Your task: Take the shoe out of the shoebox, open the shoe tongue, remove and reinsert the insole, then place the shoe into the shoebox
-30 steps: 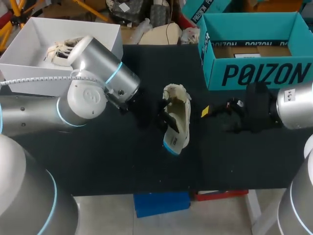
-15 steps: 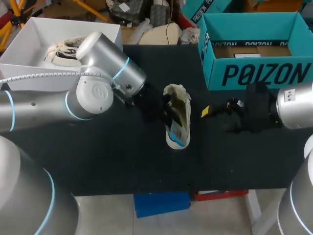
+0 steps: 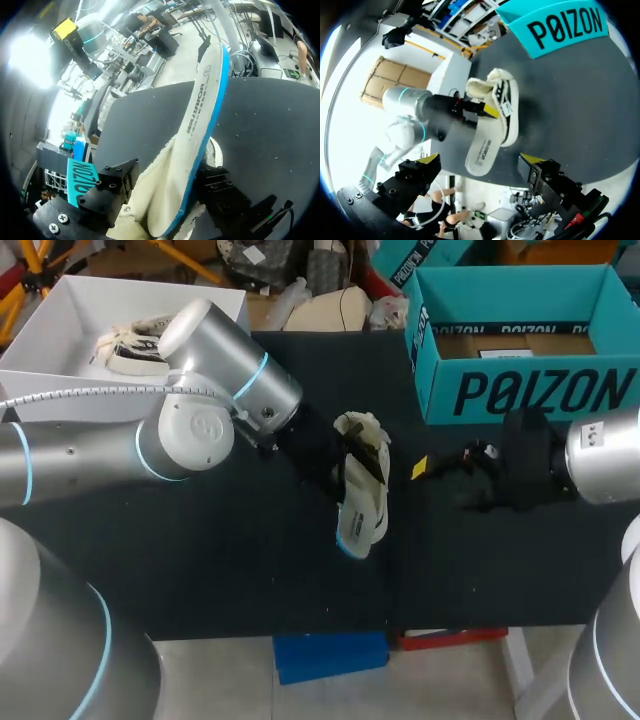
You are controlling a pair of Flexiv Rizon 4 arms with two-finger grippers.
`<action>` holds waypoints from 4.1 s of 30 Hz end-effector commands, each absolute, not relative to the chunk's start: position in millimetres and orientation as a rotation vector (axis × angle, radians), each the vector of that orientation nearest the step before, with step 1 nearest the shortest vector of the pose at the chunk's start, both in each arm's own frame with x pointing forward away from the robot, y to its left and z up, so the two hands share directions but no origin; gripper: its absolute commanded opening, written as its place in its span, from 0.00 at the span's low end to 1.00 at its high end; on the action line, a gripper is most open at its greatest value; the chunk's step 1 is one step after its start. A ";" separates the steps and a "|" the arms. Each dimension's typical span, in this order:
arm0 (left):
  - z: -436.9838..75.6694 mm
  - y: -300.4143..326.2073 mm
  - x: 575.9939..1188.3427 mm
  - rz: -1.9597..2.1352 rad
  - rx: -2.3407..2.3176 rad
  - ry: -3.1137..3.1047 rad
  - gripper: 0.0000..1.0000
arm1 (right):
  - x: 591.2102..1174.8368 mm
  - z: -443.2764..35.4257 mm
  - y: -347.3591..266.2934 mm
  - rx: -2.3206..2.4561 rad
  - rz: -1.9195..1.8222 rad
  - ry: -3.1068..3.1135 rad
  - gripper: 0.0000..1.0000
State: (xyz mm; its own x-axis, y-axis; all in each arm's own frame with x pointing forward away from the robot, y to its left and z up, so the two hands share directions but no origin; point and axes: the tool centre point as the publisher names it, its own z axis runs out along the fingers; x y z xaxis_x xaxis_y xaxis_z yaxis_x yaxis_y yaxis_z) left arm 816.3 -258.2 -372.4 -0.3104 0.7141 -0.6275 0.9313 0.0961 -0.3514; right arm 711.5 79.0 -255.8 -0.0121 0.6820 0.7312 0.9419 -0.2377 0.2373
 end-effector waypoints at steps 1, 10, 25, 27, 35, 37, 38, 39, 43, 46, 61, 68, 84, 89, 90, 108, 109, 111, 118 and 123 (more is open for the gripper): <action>-359.4 -239.1 800.4 -1.021 1.627 2.072 0.64 | 711.2 -254.5 78.0 -1.942 -1.109 -1.693 1.00; -352.0 -229.9 775.7 -1.056 1.677 2.034 0.45 | 711.2 -254.5 78.0 -1.942 -1.109 -1.693 1.00; -348.9 -219.7 745.2 -1.104 1.771 2.016 0.00 | 711.2 -254.5 78.0 -1.942 -1.109 -1.693 1.00; -350.6 -220.2 747.0 -1.109 1.768 2.018 0.00 | 711.2 -254.5 78.0 -1.942 -1.109 -1.693 1.00; -358.0 -225.3 762.4 -1.127 1.743 2.019 0.00 | 711.2 -254.5 78.0 -1.942 -1.109 -1.693 1.00; -360.2 -227.6 767.2 -1.130 1.738 2.017 0.00 | 711.2 -254.5 78.0 -1.942 -1.109 -1.693 1.00; -361.7 -228.6 769.9 -1.131 1.736 2.016 0.00 | 711.2 -254.5 78.0 -1.942 -1.109 -1.693 1.00; -363.3 -229.3 772.8 -1.130 1.734 2.015 0.00 | 711.2 -254.5 78.0 -1.942 -1.109 -1.693 1.00; -369.7 -230.5 786.3 -1.112 1.716 2.028 0.00 | 711.2 -254.5 78.0 -1.942 -1.109 -1.693 1.00; -374.0 -230.1 796.7 -1.094 1.703 2.045 0.00 | 711.2 -254.5 78.0 -1.942 -1.109 -1.693 1.00; -382.3 -231.9 832.2 -0.946 1.662 2.077 0.00 | 711.2 -254.5 78.0 -1.942 -1.109 -1.693 1.00; -376.7 -235.5 842.7 -0.867 1.638 2.068 0.00 | 711.2 -254.5 78.0 -1.942 -1.109 -1.693 1.00; -396.9 -237.4 844.2 -0.680 1.837 2.030 0.00 | 711.2 -254.5 78.0 -1.942 -1.109 -1.693 1.00; -397.1 -243.3 842.9 -0.718 1.811 2.020 0.20 | 711.2 -254.5 78.0 -1.942 -1.109 -1.693 1.00; -395.2 -243.9 842.0 -0.725 1.807 2.009 0.49 | 711.2 -254.5 78.0 -1.942 -1.109 -1.693 1.00; -321.8 -239.4 823.9 -0.820 1.649 2.010 1.00 | 711.2 -254.5 78.0 -1.942 -1.109 -1.693 1.00; -319.9 -239.6 823.1 -0.802 1.645 2.008 1.00 | 711.2 -254.5 78.0 -1.942 -1.109 -1.693 1.00; -317.8 -239.5 822.8 -0.754 1.639 2.013 0.49 | 711.2 -254.5 78.0 -1.942 -1.109 -1.693 1.00; -320.3 -232.8 822.8 -0.500 1.746 2.004 0.00 | 711.2 -254.5 78.0 -1.942 -1.109 -1.693 1.00; -333.1 -229.3 820.0 -0.438 1.813 2.021 0.00 | 711.2 -254.5 78.0 -1.942 -1.109 -1.693 1.00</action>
State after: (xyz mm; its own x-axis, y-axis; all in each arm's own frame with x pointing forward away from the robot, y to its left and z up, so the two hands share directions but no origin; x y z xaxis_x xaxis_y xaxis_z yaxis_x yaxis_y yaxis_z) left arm 821.1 -225.5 -333.5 -0.0845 0.8504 -0.5194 0.9938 0.1097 0.0180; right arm 711.5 79.0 -255.8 -0.0121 0.6820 0.7312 0.9420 -0.2376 0.2372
